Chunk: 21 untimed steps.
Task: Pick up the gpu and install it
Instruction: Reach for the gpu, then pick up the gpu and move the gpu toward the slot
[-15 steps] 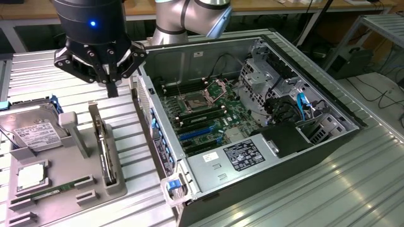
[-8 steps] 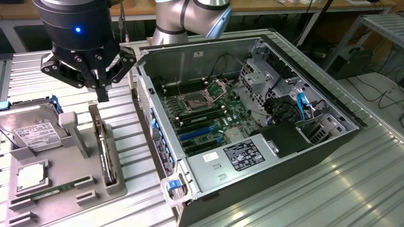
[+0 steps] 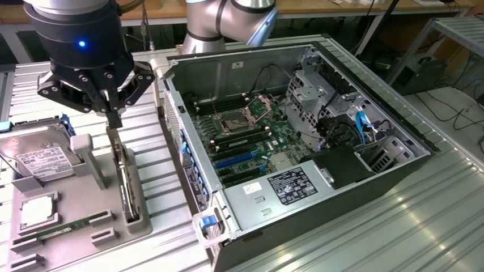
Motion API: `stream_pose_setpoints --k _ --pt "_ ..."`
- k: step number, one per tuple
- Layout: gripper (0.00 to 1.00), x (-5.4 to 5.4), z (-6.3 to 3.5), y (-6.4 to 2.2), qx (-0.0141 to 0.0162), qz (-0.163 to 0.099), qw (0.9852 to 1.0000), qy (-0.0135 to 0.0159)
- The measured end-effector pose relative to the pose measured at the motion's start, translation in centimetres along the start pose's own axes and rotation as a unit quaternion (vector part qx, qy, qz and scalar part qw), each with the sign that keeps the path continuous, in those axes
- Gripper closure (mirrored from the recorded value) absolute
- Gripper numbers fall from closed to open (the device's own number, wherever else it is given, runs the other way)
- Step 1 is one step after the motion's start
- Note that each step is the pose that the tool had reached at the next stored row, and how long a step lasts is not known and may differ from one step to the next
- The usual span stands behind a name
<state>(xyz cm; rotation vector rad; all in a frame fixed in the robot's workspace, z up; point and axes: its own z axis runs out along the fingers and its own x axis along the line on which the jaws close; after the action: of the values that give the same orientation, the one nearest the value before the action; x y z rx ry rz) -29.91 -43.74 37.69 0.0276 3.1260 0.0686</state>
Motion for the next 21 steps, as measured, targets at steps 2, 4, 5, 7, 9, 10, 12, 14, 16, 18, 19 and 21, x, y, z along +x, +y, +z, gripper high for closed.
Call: stream_pose_setpoints --k 2,4,5,7,9,10,12,14,16,18,19,21 --pt "0.89 0.3 0.07 -0.14 -0.0001 -0.003 1.0 0.0001" --pt "0.89 0.6 0.16 -0.37 -0.0002 -0.007 1.0 0.0003" --pt "0.89 0.8 0.23 -0.58 -0.0003 -0.008 1.0 0.0003" --pt "0.89 0.9 0.4 -1.08 -0.0004 -0.01 0.9999 0.0007" --pt "0.89 1.0 0.54 -1.57 -0.0003 -0.012 0.9999 0.0015" --pt "0.89 1.1 0.63 -1.8 -0.0004 -0.014 0.9999 0.0017" --pt "0.89 1.1 0.63 -1.83 -0.0004 -0.015 0.9999 0.0018" --pt "0.89 1.1 0.63 -1.83 -0.0004 -0.015 0.9999 0.0018" --pt "0.89 1.1 0.63 -1.84 -0.0004 -0.016 0.9999 0.0018" --pt "0.89 1.1 0.63 -1.84 -0.0004 -0.016 0.9999 0.0018" --pt "0.89 1.1 0.63 -1.84 -0.0004 -0.016 0.9999 0.0019" --pt "0.89 1.1 0.63 -1.84 -0.0004 -0.016 0.9999 0.0019"
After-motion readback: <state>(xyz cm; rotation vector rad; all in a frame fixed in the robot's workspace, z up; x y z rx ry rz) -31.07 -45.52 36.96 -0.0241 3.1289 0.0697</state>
